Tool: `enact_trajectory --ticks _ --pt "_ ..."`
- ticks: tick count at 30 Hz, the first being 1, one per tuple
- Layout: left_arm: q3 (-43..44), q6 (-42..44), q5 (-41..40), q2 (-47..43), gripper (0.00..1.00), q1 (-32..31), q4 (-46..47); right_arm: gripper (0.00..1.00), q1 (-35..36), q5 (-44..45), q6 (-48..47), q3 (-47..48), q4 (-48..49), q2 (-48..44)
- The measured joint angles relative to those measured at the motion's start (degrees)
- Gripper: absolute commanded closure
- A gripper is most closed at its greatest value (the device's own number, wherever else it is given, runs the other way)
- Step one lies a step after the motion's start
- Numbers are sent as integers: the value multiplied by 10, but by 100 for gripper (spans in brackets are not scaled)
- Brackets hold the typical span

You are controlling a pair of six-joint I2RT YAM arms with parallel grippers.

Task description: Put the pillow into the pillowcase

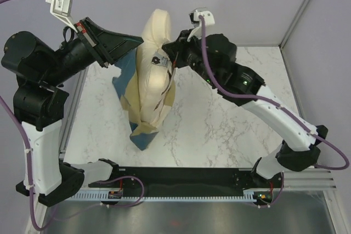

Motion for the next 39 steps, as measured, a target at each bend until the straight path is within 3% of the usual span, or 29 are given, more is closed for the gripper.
enact_trajectory --ticks 4,9,11,12,15,17,20,30,34,39 --pt "13 -24 24 3 98 0 27 100 -43 1 38 -55 -9 54" --pt "35 -33 31 -5 97 0 52 100 -62 -18 77 -165 76 37" --pt "28 -27 28 -16 81 0 48 100 -59 -29 84 -207 101 7" --pt "21 -20 24 -22 60 0 43 100 -57 -37 84 -222 109 -11" --pt "-7 35 -34 -48 32 -1 0 100 -56 -69 83 -250 123 -69" --pt "-41 81 -107 -70 24 -2 -36 100 -56 -88 81 -270 126 -108" --pt "-106 142 -216 -99 0 -2 -73 100 -56 -114 77 -317 128 -160" --pt "-362 191 -458 -90 0 -1 -121 100 -57 -112 72 -445 146 -274" --pt "-445 186 -483 -112 0 16 -117 100 -57 -95 70 -473 139 -306" --pt "-534 137 -463 -132 0 92 -94 100 -57 -71 70 -493 121 -334"
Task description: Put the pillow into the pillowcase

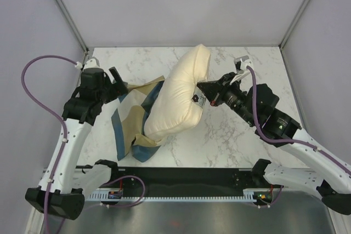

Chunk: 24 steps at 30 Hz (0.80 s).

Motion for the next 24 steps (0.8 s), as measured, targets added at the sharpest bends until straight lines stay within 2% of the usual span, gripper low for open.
enact_trajectory --ticks 6,10,17,24 --pt "-167 -81 11 -18 0 117 40 100 0 6 -1 -7 -7 -8" --pt "-280 -125 47 -19 0 191 99 100 0 6 -1 -7 -8 -9" --pt "-413 -170 144 16 0 230 224 100 0 -1 -6 -6 -12 -7" --pt "-448 -202 180 37 0 244 323 100 0 -12 -8 -3 -19 -7"
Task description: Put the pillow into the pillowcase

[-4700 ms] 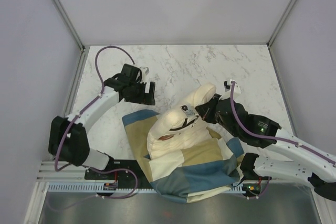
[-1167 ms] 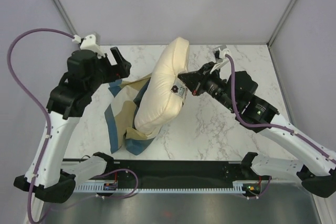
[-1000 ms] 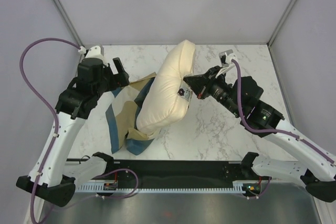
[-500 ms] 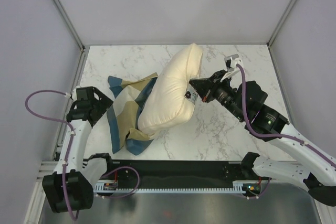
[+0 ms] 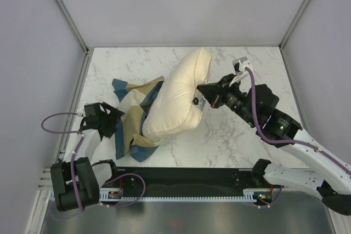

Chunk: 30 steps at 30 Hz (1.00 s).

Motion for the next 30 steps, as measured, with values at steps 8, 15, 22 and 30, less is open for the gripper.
enact_trajectory --ticks 8,15,22,30 --pt "18 -46 -14 111 47 -34 108 100 0 -10 -4 13 -15 1" --pt "7 -48 -41 147 98 -59 163 100 0 -17 -4 17 -20 2" --pt "2 -21 -31 57 98 -63 126 100 0 -17 -4 20 -25 2" --pt "152 21 4 -126 98 -98 -12 100 0 -18 -3 50 -57 36"
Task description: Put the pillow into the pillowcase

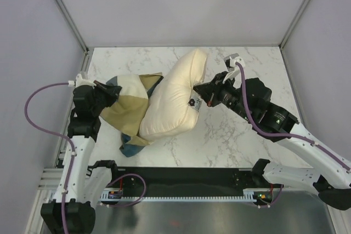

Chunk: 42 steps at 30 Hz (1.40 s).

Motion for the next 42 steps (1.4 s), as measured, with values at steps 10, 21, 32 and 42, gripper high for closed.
enact_trajectory --ticks 10,21,32,42 --pt "206 -1 150 -39 98 -83 -18 100 0 0 0 54 -15 61" --pt "402 -23 194 43 98 -177 -79 100 0 -34 0 111 -9 123" --pt "721 -69 237 207 98 -219 -124 100 0 -49 -10 300 -9 178" --pt "951 -127 234 357 98 -302 -118 100 -2 -47 41 309 108 209"
